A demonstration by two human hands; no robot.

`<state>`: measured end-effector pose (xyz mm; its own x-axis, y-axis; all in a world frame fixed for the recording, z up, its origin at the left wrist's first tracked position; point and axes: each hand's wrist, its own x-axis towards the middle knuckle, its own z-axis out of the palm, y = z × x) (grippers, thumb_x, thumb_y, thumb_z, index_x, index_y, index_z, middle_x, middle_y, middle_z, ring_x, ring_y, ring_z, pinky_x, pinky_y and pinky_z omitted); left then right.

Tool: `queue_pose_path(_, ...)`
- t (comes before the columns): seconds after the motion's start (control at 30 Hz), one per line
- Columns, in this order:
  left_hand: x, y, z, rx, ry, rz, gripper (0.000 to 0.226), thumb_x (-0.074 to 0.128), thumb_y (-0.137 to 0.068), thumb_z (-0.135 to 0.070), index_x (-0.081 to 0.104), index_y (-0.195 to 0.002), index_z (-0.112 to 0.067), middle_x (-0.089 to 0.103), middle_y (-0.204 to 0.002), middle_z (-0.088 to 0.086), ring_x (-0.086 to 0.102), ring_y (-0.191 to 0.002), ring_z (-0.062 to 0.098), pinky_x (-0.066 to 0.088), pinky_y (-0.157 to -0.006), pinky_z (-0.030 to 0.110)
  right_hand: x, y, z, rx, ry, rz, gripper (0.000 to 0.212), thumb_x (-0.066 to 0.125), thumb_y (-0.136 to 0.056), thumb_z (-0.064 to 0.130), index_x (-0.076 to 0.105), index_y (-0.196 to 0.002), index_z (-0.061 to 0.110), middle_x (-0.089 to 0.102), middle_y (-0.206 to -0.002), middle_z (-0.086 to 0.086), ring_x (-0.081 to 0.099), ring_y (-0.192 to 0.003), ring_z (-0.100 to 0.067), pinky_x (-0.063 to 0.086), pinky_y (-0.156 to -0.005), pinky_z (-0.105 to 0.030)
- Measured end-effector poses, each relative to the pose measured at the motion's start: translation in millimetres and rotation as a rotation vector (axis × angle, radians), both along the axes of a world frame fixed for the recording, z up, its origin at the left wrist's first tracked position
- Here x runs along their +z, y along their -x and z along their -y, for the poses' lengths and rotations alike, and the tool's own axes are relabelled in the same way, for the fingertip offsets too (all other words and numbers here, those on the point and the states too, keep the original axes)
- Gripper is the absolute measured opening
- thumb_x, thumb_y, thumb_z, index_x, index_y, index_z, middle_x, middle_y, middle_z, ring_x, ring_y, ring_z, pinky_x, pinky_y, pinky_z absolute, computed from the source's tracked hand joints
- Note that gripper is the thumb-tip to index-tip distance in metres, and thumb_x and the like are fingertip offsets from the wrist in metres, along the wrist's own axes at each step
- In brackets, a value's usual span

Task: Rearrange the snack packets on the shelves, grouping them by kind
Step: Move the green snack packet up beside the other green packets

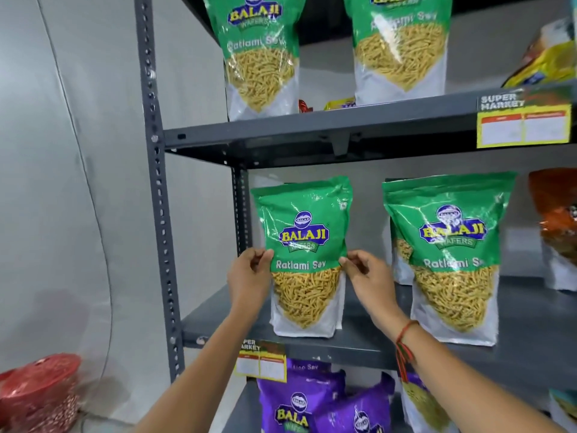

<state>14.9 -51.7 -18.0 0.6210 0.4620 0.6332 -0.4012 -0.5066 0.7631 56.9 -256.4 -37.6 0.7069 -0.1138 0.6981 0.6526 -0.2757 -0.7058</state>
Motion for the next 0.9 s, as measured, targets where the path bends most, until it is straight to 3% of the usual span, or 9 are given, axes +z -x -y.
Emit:
queue_pose_path(0.07, -8.5, 2.8, -2.6, -0.078, 0.008, -0.007, 0.034, 0.059, -0.085, -0.049, 0.065, -0.101, -0.019, 0.069, -0.084, -0.006, 0.063, -0.078, 0.01, 0.05, -0.07, 0.024, -2.5, 6.4, 2.5, 0.098, -0.024, -0.051, 0.017, 0.066, -0.084, 0.032, 0.067, -0.097, 0.023, 0.072, -0.092, 0.005, 0.066, -0.089, -0.008, 0.05, -0.073, -0.015)
queue_pose_path(0.17, -28.7, 9.8, -10.7, -0.228, -0.072, -0.172, 0.086, 0.07, -0.059, -0.07, 0.049, -0.128, -0.023, 0.067, -0.106, -0.008, 0.064, -0.095, 0.007, 0.054, -0.084, 0.028, -8.7, 17.3, 8.4, 0.294, 0.093, -0.256, 0.057, 0.074, -0.069, 0.049, 0.051, -0.119, 0.033, 0.066, -0.108, 0.017, 0.061, -0.1, 0.002, 0.047, -0.084, -0.016)
queue_pose_path(0.23, -43.1, 14.2, -12.7, -0.256, -0.218, -0.311, 0.104, 0.074, -0.049, -0.075, 0.038, -0.134, -0.027, 0.06, -0.117, -0.012, 0.06, -0.105, 0.011, 0.049, -0.093, 0.031, -15.6, 22.4, 10.0, 0.412, 0.261, -0.381, 0.069, 0.08, -0.067, 0.04, 0.041, -0.124, 0.036, 0.06, -0.114, 0.023, 0.057, -0.102, 0.008, 0.044, -0.084, -0.012)
queue_pose_path(0.33, -55.7, 15.8, -10.7, -0.24, -0.361, -0.38, 0.087, 0.077, -0.05, -0.07, 0.044, -0.121, -0.03, 0.062, -0.11, -0.014, 0.06, -0.103, 0.011, 0.047, -0.087, 0.03, -27.0, 21.2, 5.7, 0.49, 0.347, -0.421, 0.058, 0.082, -0.068, 0.023, 0.05, -0.115, 0.035, 0.062, -0.12, 0.02, 0.06, -0.1, 0.013, 0.046, -0.083, -0.008)
queue_pose_path(0.4, -58.4, 13.8, -12.5, -0.233, -0.375, -0.365, 0.075, 0.079, -0.052, -0.065, 0.049, -0.111, -0.03, 0.064, -0.105, -0.015, 0.061, -0.095, 0.009, 0.046, -0.08, 0.027, -31.9, 16.6, 2.5, 0.466, 0.312, -0.418, 0.056, 0.086, -0.063, 0.024, 0.055, -0.108, 0.038, 0.066, -0.117, 0.017, 0.062, -0.102, 0.01, 0.048, -0.092, -0.014)
queue_pose_path(0.53, -55.7, 5.0, -26.5, -0.209, -0.354, -0.399, 0.084, 0.08, -0.046, -0.067, 0.052, -0.114, -0.027, 0.067, -0.106, -0.011, 0.062, -0.096, 0.011, 0.05, -0.084, 0.033, -36.0, 6.8, -9.0, 0.455, 0.284, -0.424, 0.066, 0.089, -0.053, 0.034, 0.056, -0.109, 0.04, 0.068, -0.117, 0.016, 0.062, -0.108, 0.001, 0.047, -0.098, -0.025)
queue_pose_path(0.7, -49.9, -4.8, -45.8, -0.24, -0.277, -0.467, 0.08, 0.087, -0.049, -0.053, 0.05, -0.116, -0.028, 0.066, -0.108, -0.009, 0.061, -0.097, 0.012, 0.048, -0.084, 0.033, -33.4, -3.5, -32.5, 0.483, 0.277, -0.42, 0.078, 0.09, -0.05, 0.037, 0.055, -0.119, 0.032, 0.066, -0.122, 0.012, 0.061, -0.112, -0.003, 0.047, -0.103, -0.032)
queue_pose_path(0.9, -48.8, -9.9, -62.1, -0.285, -0.235, -0.516, 0.078, 0.091, -0.05, -0.04, 0.051, -0.117, -0.028, 0.066, -0.113, -0.007, 0.061, -0.106, 0.016, 0.048, -0.097, 0.039, -32.7, -13.4, -46.5, 0.483, 0.317, -0.425, 0.087, 0.091, -0.045, 0.044, 0.053, -0.123, 0.032, 0.066, -0.123, 0.012, 0.06, -0.114, -0.005, 0.046, -0.105, -0.037)
